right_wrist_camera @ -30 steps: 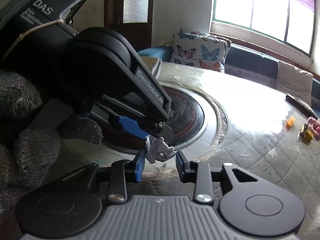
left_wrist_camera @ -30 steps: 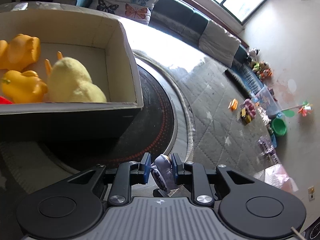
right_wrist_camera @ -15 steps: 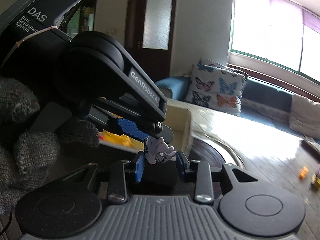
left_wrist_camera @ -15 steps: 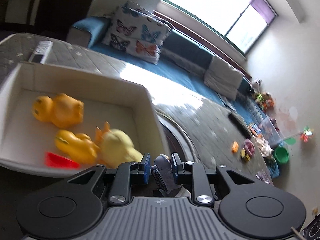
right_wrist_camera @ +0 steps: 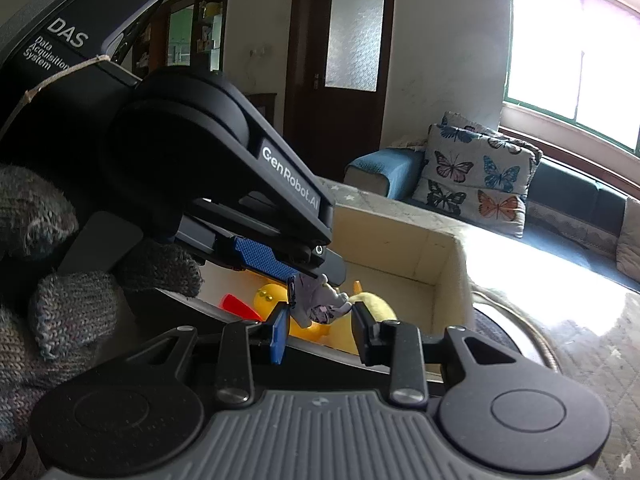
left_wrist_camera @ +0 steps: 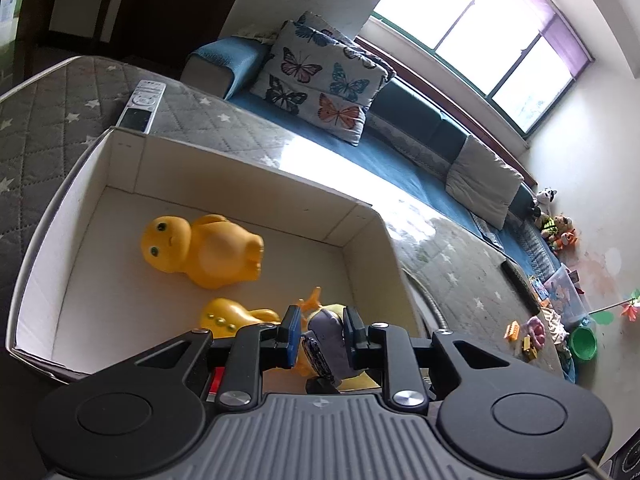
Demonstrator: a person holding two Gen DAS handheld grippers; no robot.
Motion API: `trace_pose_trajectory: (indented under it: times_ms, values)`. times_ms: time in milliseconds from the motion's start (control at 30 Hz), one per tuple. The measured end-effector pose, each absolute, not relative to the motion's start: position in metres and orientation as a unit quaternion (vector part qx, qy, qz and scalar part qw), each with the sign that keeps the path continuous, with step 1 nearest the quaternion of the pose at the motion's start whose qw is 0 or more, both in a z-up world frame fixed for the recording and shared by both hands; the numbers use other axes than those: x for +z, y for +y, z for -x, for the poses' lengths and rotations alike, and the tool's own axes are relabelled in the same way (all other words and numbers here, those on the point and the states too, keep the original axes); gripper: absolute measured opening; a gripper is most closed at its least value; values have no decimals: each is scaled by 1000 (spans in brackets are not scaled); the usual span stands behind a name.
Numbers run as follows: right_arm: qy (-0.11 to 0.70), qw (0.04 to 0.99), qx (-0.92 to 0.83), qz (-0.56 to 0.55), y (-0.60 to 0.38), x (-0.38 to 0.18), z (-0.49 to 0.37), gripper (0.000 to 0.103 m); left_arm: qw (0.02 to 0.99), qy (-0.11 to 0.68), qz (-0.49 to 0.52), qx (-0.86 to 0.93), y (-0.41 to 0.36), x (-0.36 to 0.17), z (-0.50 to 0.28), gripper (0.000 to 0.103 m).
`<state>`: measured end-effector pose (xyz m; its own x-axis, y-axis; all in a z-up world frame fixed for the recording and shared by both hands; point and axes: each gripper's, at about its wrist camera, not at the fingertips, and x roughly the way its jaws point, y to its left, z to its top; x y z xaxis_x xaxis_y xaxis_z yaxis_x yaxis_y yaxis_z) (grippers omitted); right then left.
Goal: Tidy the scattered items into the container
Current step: 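Carry the white figurine with the left tool into the box, then open the left tool to release the figurine into the box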
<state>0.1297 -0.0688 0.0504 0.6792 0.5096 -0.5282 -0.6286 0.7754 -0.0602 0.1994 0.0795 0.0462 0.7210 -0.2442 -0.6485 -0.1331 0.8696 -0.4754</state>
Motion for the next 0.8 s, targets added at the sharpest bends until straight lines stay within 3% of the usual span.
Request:
trace_pose_trajectory:
  times_ms: [800]
  values:
    - [252,907,312,128,-65,50,-120,33,895,362,261,-23,94,48,-178,30]
